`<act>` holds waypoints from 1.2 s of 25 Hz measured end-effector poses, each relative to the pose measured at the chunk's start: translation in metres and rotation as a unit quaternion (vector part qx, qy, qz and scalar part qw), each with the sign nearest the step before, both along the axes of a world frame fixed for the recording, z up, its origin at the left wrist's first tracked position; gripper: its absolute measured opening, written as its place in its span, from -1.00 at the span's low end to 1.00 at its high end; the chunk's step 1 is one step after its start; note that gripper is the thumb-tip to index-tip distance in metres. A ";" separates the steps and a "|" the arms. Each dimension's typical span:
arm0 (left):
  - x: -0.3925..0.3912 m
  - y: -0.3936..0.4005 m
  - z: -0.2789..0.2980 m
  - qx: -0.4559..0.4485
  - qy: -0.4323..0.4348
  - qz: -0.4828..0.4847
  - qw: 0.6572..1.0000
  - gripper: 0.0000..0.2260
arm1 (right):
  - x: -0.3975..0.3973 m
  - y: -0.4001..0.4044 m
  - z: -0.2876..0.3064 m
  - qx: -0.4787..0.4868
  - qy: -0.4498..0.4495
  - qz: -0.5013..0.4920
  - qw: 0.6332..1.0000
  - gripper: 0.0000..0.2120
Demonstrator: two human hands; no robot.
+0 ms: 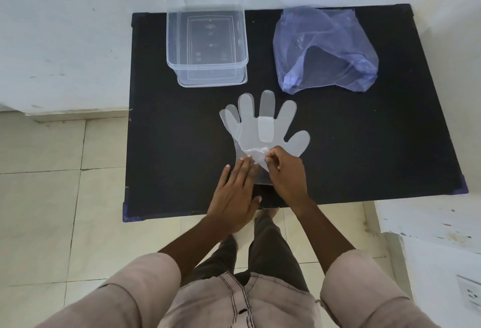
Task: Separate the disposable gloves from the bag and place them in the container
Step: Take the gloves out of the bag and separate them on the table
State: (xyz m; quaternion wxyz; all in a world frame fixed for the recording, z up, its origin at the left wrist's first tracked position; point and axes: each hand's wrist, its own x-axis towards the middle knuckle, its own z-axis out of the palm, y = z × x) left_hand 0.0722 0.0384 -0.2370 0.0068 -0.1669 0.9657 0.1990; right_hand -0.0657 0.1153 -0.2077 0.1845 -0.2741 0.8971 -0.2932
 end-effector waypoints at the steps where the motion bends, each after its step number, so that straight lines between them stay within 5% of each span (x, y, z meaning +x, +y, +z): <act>1: 0.002 -0.002 -0.008 -0.032 -0.014 -0.038 0.999 -0.37 | -0.003 0.000 0.001 0.005 0.000 0.009 1.000 -0.78; 15: 0.011 -0.009 -0.031 -0.032 -0.128 -0.107 0.985 -0.25 | -0.050 -0.006 0.024 0.027 0.051 0.081 0.995 -0.83; 30: 0.004 -0.013 -0.012 -0.016 -0.199 -0.137 0.970 -0.25 | -0.177 -0.024 0.136 0.012 0.242 0.083 0.966 -0.84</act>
